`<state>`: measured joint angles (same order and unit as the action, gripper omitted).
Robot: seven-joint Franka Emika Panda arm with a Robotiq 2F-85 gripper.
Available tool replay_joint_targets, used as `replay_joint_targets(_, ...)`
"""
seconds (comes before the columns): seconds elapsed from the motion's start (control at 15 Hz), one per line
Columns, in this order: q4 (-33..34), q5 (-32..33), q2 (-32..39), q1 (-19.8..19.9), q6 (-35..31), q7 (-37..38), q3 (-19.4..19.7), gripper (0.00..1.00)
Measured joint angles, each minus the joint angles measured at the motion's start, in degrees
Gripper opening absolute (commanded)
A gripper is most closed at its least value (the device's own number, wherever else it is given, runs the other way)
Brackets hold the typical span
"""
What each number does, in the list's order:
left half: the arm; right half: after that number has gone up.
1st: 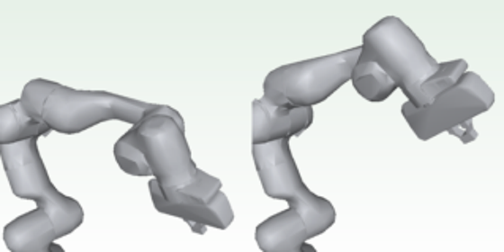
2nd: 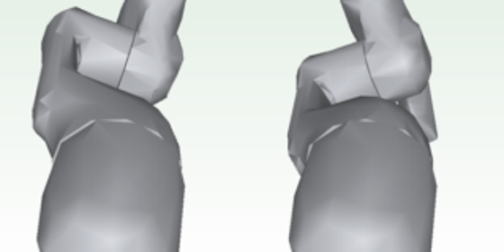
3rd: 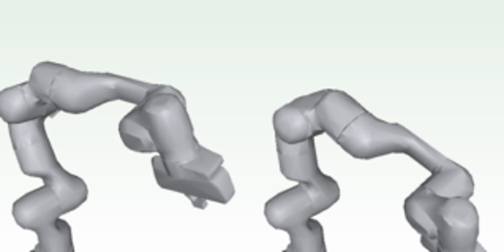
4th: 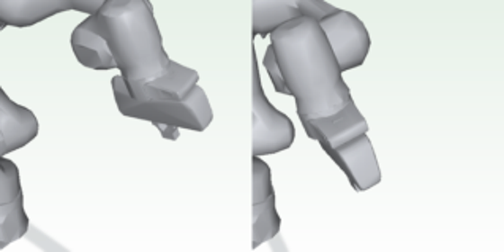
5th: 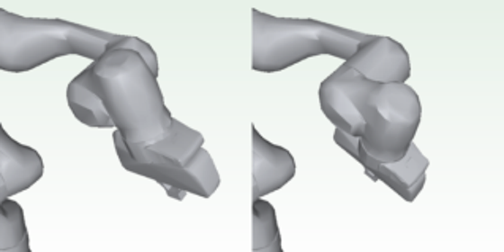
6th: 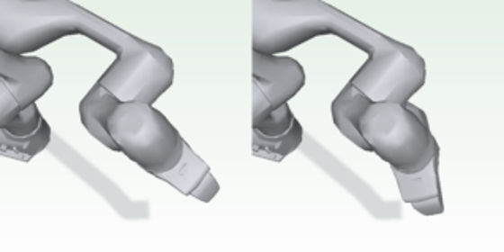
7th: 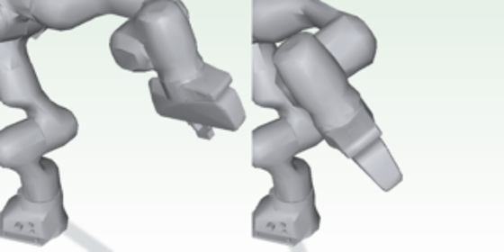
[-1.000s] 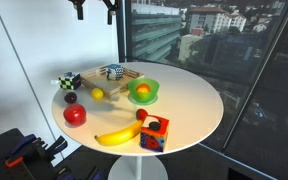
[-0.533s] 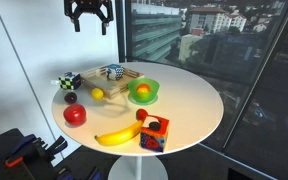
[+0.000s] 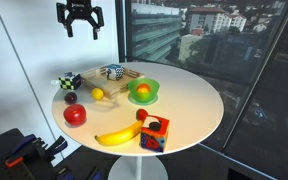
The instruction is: Pick up the block with a zebra image and put it in the wooden tray
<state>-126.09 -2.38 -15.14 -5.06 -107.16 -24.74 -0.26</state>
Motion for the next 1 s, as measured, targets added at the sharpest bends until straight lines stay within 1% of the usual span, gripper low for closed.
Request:
replay_joint_targets(0.73, -0.07, 0.00, 0.16, -0.11, -0.09, 0.12, -0.21, 1.00)
replay_joint_targets(1.0, -0.06, -0.01, 2.16, -1.61, -1.08, 0.08, -1.17, 1.00)
